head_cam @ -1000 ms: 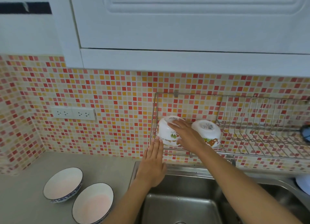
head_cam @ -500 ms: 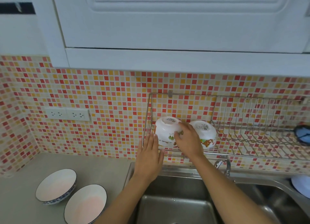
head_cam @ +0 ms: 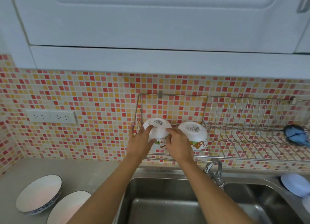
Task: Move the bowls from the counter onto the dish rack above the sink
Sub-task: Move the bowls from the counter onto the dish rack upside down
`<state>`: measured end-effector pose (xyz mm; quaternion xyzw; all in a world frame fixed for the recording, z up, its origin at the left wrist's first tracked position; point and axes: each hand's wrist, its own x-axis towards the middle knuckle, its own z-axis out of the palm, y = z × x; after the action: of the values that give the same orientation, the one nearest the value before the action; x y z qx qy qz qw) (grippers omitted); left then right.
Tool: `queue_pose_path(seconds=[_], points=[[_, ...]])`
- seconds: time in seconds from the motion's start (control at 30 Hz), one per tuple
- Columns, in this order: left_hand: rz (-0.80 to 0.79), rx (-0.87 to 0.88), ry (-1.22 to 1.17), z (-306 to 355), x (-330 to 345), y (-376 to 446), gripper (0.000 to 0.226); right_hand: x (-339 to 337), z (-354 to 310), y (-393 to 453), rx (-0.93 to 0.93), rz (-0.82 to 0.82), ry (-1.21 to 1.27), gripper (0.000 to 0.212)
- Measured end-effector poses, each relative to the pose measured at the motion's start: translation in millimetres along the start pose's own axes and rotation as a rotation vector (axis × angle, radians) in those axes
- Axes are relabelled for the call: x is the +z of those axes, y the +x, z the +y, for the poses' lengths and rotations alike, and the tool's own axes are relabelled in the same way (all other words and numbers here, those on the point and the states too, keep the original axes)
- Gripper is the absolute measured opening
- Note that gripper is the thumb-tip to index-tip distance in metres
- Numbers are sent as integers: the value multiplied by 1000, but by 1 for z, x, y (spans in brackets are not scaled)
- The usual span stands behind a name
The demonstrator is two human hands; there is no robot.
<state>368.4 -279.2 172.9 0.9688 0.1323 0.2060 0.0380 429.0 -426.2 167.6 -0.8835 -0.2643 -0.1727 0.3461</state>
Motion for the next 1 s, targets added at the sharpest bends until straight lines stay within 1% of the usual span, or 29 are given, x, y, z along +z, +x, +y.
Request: queue_pose_path(seconds=[0.13, 0.27, 0.37, 0.5, 0.6, 0.67, 0.73, 0.77, 0.87, 0.93, 1.0], points=[[27, -15, 18, 2, 4, 1, 51, 0, 0, 0, 8, -15, 23, 38], [35, -15, 71, -1, 8, 1, 62, -1, -2, 0, 29, -25, 33, 51], [18, -9, 96, -1, 9, 1, 63, -1, -1, 2, 62, -96, 3, 49], [-14, -10, 79, -1, 7, 1, 63, -1, -1, 2, 78, -108, 10, 49], [5, -39, -10, 3, 4, -4, 62, 0, -1, 3, 87, -104, 8, 49], [78, -87, -144, 9, 4, -18, 61, -2, -2, 1, 79, -91, 24, 49], [137, -105, -221, 12, 3, -40, 59, -5, -3, -1, 46, -64, 61, 48], [141, -107, -236, 10, 3, -53, 59, -7, -4, -1, 38, -65, 87, 47], [101, -144, -259, -6, -2, -93, 59, -13, -7, -1, 47, -52, 232, 46], [80, -205, -274, -23, -6, -119, 57, -14, -14, -8, 65, 2, 337, 41], [63, -280, -300, -45, -11, -144, 56, -11, -29, -22, 29, 58, 418, 36]])
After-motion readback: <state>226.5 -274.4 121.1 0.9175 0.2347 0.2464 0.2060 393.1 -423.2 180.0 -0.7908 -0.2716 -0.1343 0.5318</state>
